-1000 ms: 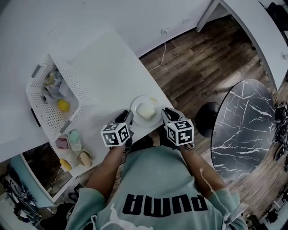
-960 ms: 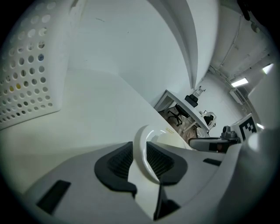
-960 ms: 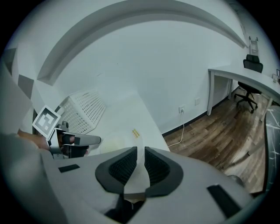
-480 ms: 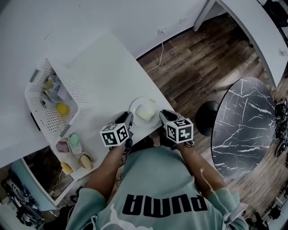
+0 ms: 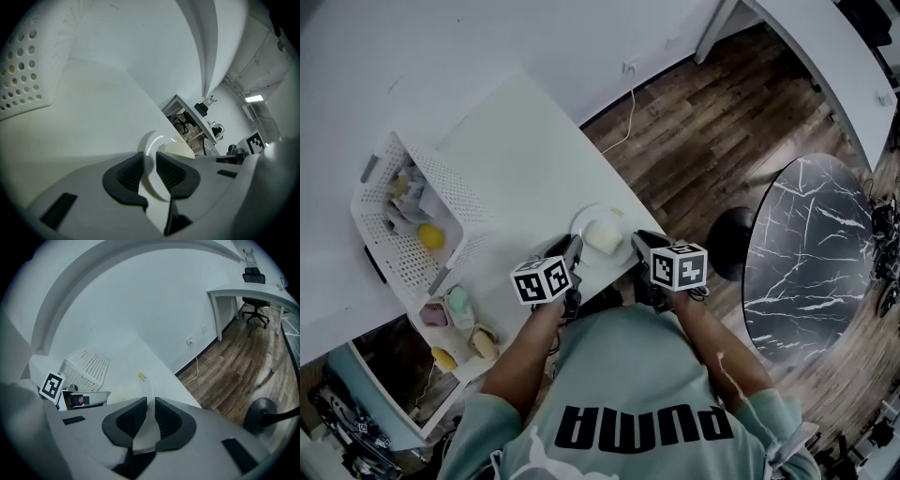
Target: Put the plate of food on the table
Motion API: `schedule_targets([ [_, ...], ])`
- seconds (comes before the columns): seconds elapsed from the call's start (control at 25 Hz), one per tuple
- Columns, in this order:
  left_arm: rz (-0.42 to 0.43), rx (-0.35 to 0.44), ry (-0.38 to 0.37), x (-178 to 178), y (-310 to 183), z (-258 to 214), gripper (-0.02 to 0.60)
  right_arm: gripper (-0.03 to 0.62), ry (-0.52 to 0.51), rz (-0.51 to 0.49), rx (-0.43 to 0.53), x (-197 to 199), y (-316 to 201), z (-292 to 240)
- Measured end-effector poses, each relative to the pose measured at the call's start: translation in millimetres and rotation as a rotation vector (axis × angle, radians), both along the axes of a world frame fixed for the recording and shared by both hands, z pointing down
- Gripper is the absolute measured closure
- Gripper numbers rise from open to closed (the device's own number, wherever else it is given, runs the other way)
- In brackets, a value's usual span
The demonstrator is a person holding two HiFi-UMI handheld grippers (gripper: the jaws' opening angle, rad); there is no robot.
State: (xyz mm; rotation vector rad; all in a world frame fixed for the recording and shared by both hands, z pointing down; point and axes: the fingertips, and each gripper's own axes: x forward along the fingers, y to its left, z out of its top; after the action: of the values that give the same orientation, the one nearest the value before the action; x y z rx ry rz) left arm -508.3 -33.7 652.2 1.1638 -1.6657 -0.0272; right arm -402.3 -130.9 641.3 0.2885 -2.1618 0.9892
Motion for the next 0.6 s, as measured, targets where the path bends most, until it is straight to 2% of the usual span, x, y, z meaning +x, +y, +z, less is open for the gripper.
schedule_targets([
  [0.12,-0.014,-0.012,0.018,0.5,-0.9,2.2,0.515,0.554,-0.009,0.036,-0.05,-1.8,4.1,1.8],
  [0.32,-0.031,-0.006,0.061,-0.9,-0.3,3.9,0.522,0.554,-0.028,0.121,-0.122,-2.4,1.7,3.3],
  [0.44,-0.042,-0.012,0.071,-1.7,2.5,2.8,0.526,0.554,-0.025,0.137,-0.106,-2.9,0.6,0.1],
  [0.6,-0.048,0.036,0.079,-2.2,-1.7,-14.6,0.526,0.554,-0.044,0.157,-0.076,-3.5,-1.3,-12.5],
])
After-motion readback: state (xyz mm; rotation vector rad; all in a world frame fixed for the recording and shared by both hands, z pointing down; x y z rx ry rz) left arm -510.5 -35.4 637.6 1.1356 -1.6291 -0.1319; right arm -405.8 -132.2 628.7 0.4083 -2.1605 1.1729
